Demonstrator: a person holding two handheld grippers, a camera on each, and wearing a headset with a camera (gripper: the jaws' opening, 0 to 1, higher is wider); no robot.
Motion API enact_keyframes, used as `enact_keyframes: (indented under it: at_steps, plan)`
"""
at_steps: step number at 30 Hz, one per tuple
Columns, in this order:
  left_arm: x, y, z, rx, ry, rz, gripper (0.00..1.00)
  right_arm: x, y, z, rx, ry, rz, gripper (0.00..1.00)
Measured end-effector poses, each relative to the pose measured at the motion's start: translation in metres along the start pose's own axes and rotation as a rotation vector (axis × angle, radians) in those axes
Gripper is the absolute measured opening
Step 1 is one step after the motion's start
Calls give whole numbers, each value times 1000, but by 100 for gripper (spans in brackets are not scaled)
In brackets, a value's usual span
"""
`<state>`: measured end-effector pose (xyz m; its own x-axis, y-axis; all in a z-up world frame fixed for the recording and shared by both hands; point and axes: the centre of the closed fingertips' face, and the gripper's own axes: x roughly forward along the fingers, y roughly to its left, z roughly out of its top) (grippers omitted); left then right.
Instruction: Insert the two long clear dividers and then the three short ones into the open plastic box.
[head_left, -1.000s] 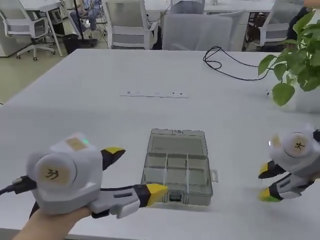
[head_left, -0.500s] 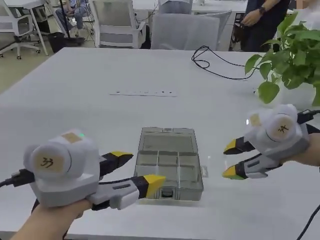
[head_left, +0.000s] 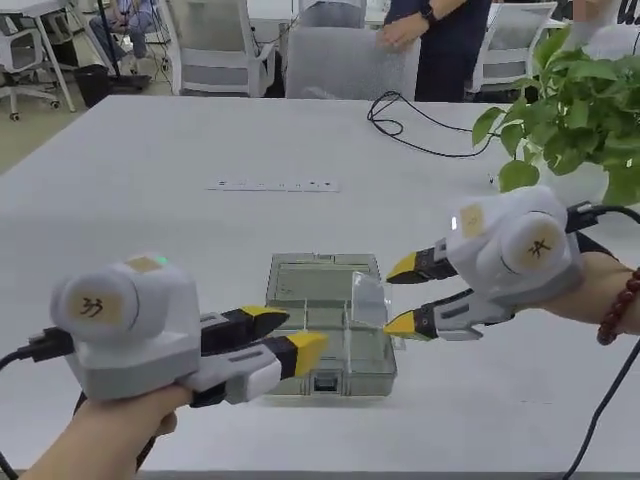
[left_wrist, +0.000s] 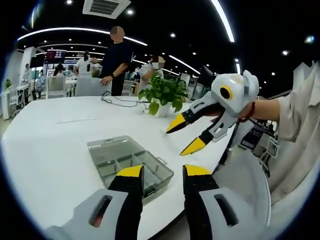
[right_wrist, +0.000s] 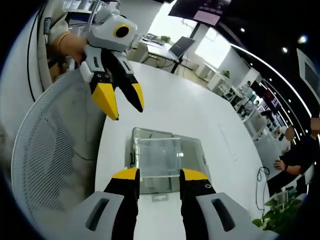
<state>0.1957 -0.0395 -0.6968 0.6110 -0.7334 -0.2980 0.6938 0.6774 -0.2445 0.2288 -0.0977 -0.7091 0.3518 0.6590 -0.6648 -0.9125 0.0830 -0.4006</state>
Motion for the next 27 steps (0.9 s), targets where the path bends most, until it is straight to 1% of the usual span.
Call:
enact_keyframes:
  at_steps: [5, 8, 11, 15, 16, 20, 25, 27]
  plan:
    - [2, -2, 4, -59, -25, -21, 26, 3, 7, 15, -35, -28, 11, 32]
    - [3, -2, 4, -85, -28, -34, 23, 6, 10, 22, -49, -45, 17, 32]
    - [4, -3, 4, -120, -34, -54, 19, 9, 14, 27, -79, -56, 22, 32]
    - [5, -3, 4, -163, -36, -66, 14, 11, 18, 33, -106, -71, 33, 32]
    - [5, -4, 4, -167, -35, -70, 13, 12, 19, 34, -120, -73, 34, 32]
    - [6, -4, 1, -175, -21, -77, 8, 12, 19, 39, -135, -89, 28, 32]
    - [6, -5, 2, -194, -21, -93, 1, 14, 17, 41, -147, -89, 20, 32]
    - [6, -5, 2, -202, -22, -95, 1, 14, 17, 41, -152, -87, 16, 32]
